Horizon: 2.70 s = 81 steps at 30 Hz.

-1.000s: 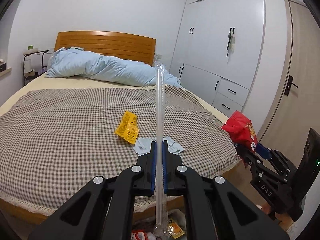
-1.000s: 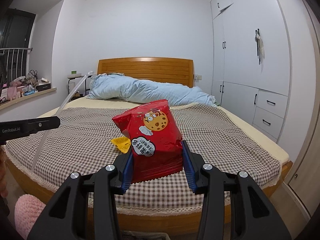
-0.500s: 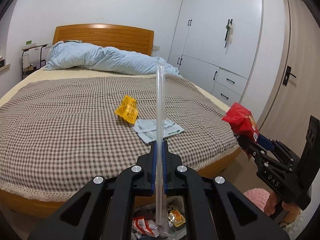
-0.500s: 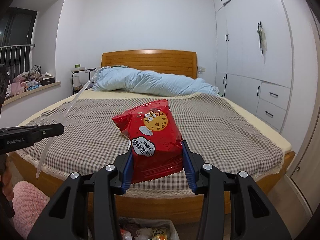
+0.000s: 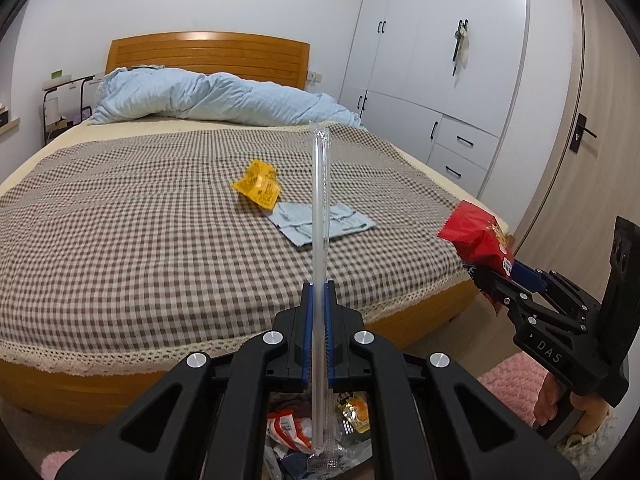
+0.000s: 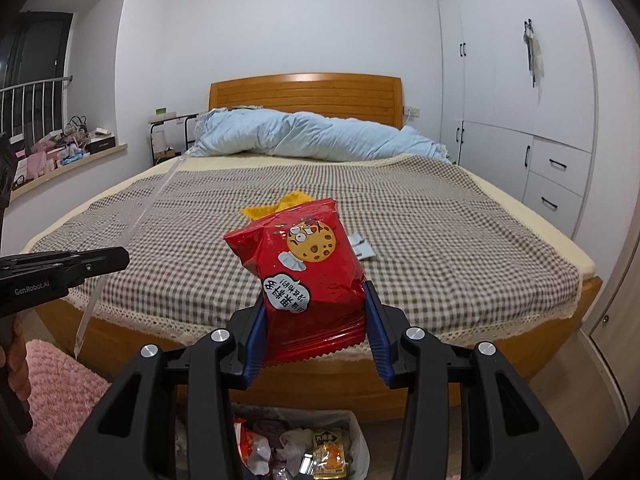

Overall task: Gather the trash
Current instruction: 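Carry the straw in the left tool and red bag in the right tool toward the bin, then open the left tool over the bin releasing the clear straw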

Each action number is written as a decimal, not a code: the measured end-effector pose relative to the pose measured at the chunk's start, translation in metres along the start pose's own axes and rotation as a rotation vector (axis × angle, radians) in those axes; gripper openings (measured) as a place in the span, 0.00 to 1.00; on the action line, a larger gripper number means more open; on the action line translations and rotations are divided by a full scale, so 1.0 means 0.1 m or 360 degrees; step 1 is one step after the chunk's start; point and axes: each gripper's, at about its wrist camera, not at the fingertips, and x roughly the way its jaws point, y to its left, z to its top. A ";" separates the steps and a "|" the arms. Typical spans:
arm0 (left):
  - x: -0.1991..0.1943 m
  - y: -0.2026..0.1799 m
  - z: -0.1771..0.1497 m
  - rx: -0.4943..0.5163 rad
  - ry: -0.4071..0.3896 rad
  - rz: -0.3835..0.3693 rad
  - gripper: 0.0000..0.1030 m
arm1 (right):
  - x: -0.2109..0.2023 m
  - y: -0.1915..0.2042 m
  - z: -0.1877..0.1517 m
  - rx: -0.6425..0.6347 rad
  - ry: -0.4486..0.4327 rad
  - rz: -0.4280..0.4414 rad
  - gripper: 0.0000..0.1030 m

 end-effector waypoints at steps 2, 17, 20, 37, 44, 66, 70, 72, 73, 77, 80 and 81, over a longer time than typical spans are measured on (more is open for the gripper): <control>0.03 -0.01 -0.07 0.0011 0.0021 -0.0002 0.03 | 0.02 0.01 -0.07 -0.0002 0.0024 0.0005 0.42; 0.43 0.10 -0.69 0.0004 0.0280 -0.0022 0.03 | 0.27 0.08 -0.79 0.0039 0.0339 0.0013 0.42; 0.50 0.13 -0.83 -0.0001 0.0326 -0.0017 0.03 | 0.33 0.09 -0.92 0.0042 0.0408 0.0019 0.42; 1.03 0.38 -1.65 -0.0034 0.0468 -0.0009 0.03 | 0.70 0.15 -1.60 0.0045 0.0642 0.0014 0.42; 1.14 0.28 -1.77 0.0042 0.0504 -0.0065 0.03 | 0.79 0.16 -1.71 0.0023 0.0669 -0.0014 0.42; 1.87 -0.08 -2.20 0.0274 0.0965 -0.0187 0.03 | 1.13 -0.22 -2.03 0.0219 0.0866 -0.0141 0.42; 2.19 -0.20 -2.26 0.0369 0.1060 -0.0152 0.03 | 1.20 -0.37 -2.11 0.0286 0.0906 -0.0199 0.42; 2.33 -0.18 -2.26 0.0333 0.1061 -0.0132 0.03 | 1.27 -0.37 -2.15 0.0306 0.0938 -0.0213 0.42; 2.38 -0.16 -2.26 0.0310 0.1058 -0.0136 0.03 | 1.30 -0.39 -2.17 0.0312 0.0954 -0.0221 0.42; 2.42 -0.13 -2.24 0.0236 0.1047 -0.0176 0.07 | 1.38 -0.39 -2.26 0.0325 0.1006 -0.0229 0.42; 2.36 -0.14 -2.19 0.0235 0.1008 -0.0178 0.40 | 1.41 -0.44 -2.31 0.0358 0.1036 -0.0221 0.42; 2.34 -0.14 -2.18 0.0244 0.0984 -0.0174 0.45 | 1.42 -0.41 -2.31 0.0364 0.1042 -0.0221 0.42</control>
